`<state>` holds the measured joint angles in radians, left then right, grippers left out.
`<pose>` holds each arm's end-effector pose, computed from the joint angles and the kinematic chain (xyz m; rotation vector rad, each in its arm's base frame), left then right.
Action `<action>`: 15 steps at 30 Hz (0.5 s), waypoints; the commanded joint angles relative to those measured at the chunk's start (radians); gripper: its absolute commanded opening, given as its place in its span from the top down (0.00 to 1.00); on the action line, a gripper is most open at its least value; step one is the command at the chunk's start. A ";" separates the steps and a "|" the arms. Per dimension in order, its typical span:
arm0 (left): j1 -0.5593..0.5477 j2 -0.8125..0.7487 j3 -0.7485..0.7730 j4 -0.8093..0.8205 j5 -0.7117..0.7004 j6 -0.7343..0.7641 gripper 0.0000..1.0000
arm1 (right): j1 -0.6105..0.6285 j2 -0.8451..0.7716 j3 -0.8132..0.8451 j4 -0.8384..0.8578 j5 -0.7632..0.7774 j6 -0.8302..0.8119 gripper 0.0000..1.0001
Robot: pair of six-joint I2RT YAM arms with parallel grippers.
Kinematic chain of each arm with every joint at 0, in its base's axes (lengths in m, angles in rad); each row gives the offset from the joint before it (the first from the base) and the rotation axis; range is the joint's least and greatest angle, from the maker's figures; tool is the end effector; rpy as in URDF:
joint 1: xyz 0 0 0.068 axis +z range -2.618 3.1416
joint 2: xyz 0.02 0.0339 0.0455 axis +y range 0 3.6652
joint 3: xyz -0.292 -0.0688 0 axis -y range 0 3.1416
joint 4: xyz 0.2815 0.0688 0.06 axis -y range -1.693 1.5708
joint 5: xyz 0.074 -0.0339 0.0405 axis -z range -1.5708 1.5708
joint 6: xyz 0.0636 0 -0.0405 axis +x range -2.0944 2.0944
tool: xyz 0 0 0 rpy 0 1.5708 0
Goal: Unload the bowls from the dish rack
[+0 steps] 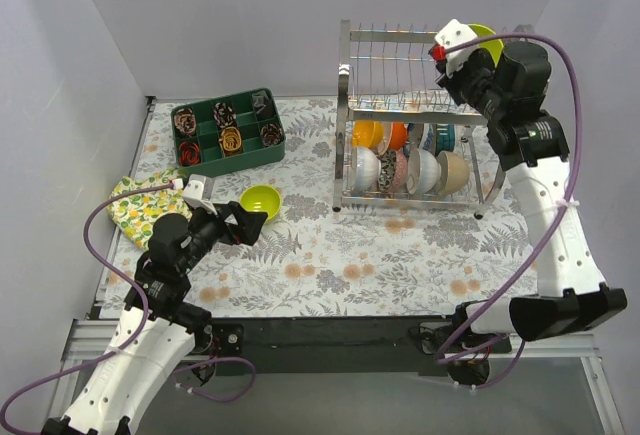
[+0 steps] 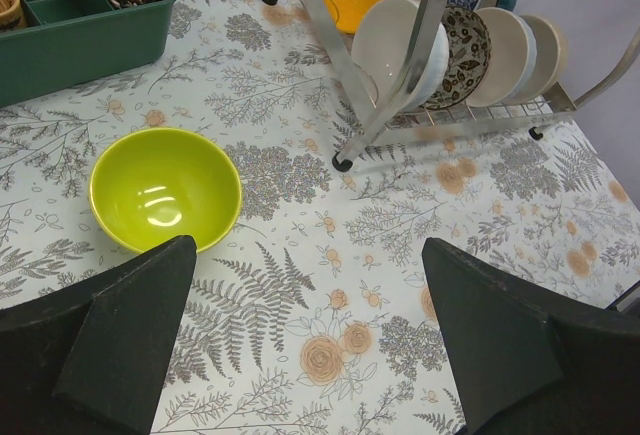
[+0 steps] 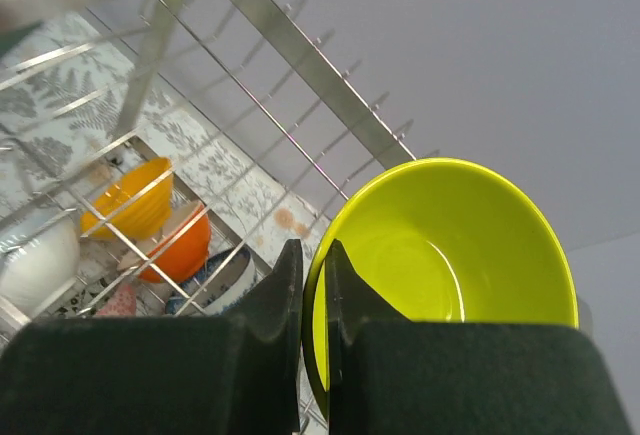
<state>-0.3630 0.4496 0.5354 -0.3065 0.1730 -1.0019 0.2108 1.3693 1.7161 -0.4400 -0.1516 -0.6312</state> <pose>0.1510 -0.0691 0.2944 -0.4792 1.8756 -1.1050 0.3326 0.0810 0.5390 -0.7844 1.4703 -0.1925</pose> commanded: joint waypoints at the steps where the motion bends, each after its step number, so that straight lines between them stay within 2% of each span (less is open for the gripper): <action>1: -0.004 0.006 -0.005 -0.003 0.003 0.006 0.02 | 0.019 -0.125 -0.067 0.118 -0.173 -0.048 0.99; 9: -0.002 0.020 -0.005 -0.003 -0.006 0.005 0.02 | 0.038 -0.329 -0.285 0.147 -0.403 -0.025 0.99; 15: -0.002 0.031 -0.003 -0.002 -0.015 -0.001 0.02 | 0.081 -0.456 -0.443 0.150 -0.557 0.080 0.99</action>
<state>-0.3630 0.4721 0.5354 -0.3065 0.1722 -1.0027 0.2604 0.9806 1.3437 -0.3634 -0.5545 -0.6239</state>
